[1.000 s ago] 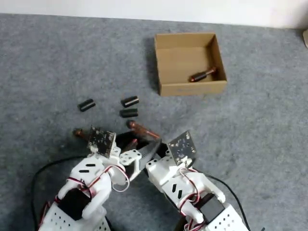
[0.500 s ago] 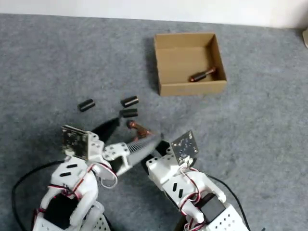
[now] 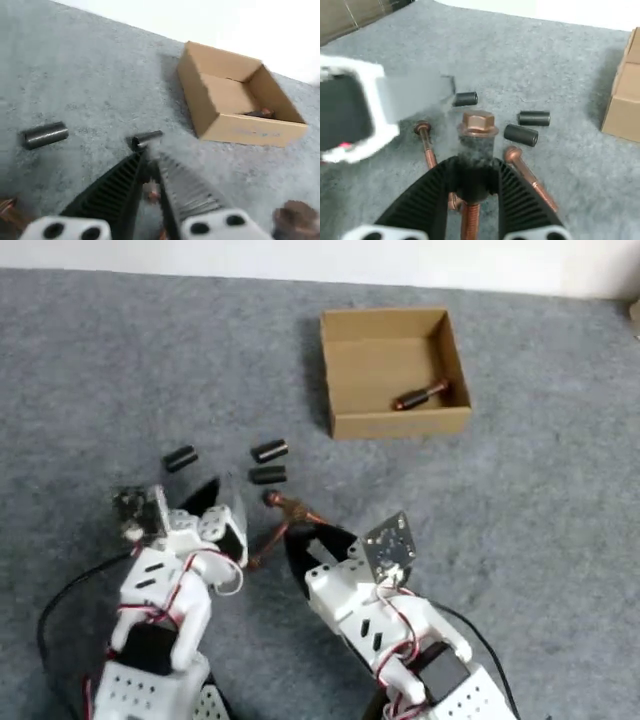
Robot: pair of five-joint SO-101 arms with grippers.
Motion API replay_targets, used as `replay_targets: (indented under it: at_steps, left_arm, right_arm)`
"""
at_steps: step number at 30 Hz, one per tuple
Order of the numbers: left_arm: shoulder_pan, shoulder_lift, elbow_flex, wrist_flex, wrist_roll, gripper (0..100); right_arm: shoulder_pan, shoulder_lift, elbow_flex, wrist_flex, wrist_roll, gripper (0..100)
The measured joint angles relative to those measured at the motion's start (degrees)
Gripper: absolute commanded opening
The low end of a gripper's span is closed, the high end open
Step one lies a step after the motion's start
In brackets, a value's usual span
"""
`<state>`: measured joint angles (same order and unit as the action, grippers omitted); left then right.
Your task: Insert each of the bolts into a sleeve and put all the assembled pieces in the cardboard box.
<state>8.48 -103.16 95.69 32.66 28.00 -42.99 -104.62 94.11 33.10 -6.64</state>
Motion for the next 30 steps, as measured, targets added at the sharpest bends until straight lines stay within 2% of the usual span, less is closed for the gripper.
replay_targets:
  at_steps: [2, 7, 13, 17, 22, 30]
  left_arm:
    - [-0.79, -0.88, 0.0, -2.9, -0.88, 1]
    - [-1.23, -0.18, 0.35, -3.16, -1.23, 1]
    - [-1.23, -0.18, 0.35, -3.16, -1.23, 1]
    - [-1.23, -0.18, 0.35, -3.16, -1.23, 1]
    - [-1.23, -0.18, 0.35, -3.16, -1.23, 1]
    - [-1.23, -0.18, 0.35, -3.16, -1.23, 1]
  right_arm:
    - [1.85, 0.18, 0.97, -2.99, 0.0, 0.4]
    - [5.45, 0.09, 1.49, -11.6, 0.0, 0.4]
    - [9.67, 0.97, 0.88, -12.48, 0.18, 0.4]
    - [14.33, 9.41, -6.95, -10.46, 3.25, 0.4]
    - [18.9, 31.82, -26.9, -10.46, 7.3, 0.4]
    - [26.9, 84.66, -69.89, -10.46, 7.56, 0.4]
